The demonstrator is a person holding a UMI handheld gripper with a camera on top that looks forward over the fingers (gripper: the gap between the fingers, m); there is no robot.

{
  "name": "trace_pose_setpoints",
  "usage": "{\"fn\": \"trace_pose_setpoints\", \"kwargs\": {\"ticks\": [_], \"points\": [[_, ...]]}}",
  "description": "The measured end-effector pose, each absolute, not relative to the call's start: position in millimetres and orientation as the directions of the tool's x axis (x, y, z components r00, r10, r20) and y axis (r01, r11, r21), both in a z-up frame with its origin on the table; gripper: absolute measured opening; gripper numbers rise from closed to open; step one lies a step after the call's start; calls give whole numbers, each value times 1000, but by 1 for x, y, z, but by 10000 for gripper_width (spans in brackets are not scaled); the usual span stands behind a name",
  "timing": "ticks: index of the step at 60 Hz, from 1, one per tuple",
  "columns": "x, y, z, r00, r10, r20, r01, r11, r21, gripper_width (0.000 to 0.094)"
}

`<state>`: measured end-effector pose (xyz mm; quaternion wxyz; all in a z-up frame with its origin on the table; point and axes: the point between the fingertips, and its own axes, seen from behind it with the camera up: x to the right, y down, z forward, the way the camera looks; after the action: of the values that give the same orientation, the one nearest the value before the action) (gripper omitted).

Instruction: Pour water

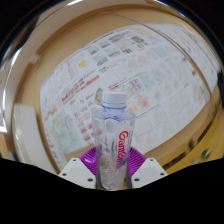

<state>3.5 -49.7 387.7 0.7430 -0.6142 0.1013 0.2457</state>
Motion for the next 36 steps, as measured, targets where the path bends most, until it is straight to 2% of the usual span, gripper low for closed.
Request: {"fn": "trace_pose_setpoints", "kwargs": {"ticks": [6,15,19,27,33,34,36], "points": [[46,-47,352,966,98,-238,-248,111,-962,343],[91,-36,248,999,-2,36,36,-67,-997,344],[102,-34,196,998,-4,67,66,-150,-986,343],[113,-32,128,998,-5,60,57,-253,-966,343],[113,-31,95,999,0,53,51,-305,-951,348],[115,-28,100,999,-4,53,50,-274,-960,354],[116,-29,95,999,-11,51,46,-282,-958,348]]}}
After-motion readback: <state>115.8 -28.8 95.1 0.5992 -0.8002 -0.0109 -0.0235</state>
